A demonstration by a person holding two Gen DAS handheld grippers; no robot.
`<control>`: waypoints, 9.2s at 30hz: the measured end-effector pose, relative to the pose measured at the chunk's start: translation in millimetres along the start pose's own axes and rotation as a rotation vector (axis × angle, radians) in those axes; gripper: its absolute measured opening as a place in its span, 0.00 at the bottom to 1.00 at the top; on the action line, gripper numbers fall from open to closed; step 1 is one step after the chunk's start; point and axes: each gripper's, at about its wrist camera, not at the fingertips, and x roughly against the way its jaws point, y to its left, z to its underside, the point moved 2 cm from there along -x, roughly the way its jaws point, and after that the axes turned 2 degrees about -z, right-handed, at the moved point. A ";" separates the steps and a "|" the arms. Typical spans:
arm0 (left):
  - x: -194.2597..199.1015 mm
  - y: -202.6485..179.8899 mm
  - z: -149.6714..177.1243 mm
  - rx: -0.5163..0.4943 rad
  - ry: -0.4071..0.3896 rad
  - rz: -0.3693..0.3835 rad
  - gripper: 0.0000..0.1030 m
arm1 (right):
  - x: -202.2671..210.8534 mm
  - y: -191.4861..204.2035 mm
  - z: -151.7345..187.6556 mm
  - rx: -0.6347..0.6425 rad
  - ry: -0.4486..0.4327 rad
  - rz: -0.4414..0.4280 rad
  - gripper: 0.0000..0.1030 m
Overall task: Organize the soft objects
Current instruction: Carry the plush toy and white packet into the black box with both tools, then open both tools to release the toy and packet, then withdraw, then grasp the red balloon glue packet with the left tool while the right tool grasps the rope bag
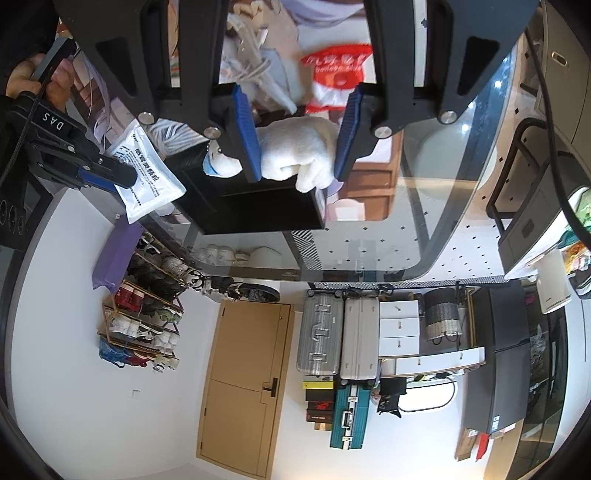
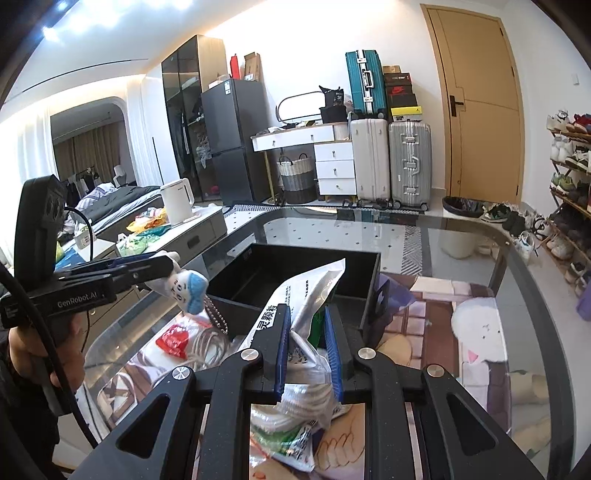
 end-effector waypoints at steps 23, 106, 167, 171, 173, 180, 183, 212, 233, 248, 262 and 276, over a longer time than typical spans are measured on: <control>-57.3 -11.9 -26.0 0.004 0.022 0.032 0.38 | -47.7 -24.2 -41.2 0.001 0.015 0.044 0.18; -12.2 4.9 35.3 -0.050 0.058 -0.051 1.00 | -14.1 -7.4 21.0 0.014 0.078 0.034 0.99; -49.1 45.1 67.2 0.076 0.261 -0.089 1.00 | -71.4 20.8 39.7 0.050 0.251 0.013 0.99; -51.9 47.7 68.0 0.086 0.277 -0.091 1.00 | -77.5 21.1 39.9 0.039 0.268 0.017 0.99; -54.0 48.9 67.9 0.094 0.289 -0.093 1.00 | -79.6 22.0 39.6 0.041 0.272 0.017 0.99; -60.3 54.3 69.9 0.121 0.327 -0.106 1.00 | -87.4 23.6 39.5 0.042 0.290 0.017 0.99; -63.1 54.5 70.8 0.123 0.345 -0.118 1.00 | -88.6 23.7 39.9 0.036 0.292 0.015 0.99; -64.6 49.5 72.2 0.080 0.349 -0.152 0.88 | -84.2 17.7 45.2 0.046 0.294 0.012 0.90; -54.7 46.7 72.4 0.085 0.295 -0.174 0.83 | -55.7 -1.5 51.9 0.020 0.272 -0.046 0.74; -53.5 32.3 70.6 -0.002 0.258 -0.139 0.58 | -54.0 -0.6 49.9 0.018 0.276 -0.053 0.70; -46.2 27.8 70.0 -0.003 0.226 -0.103 0.53 | -41.2 -13.0 43.4 -0.038 0.234 -0.065 0.32; -29.9 29.9 67.6 0.016 0.175 -0.091 0.52 | -29.8 -5.2 35.5 0.012 0.166 -0.062 0.24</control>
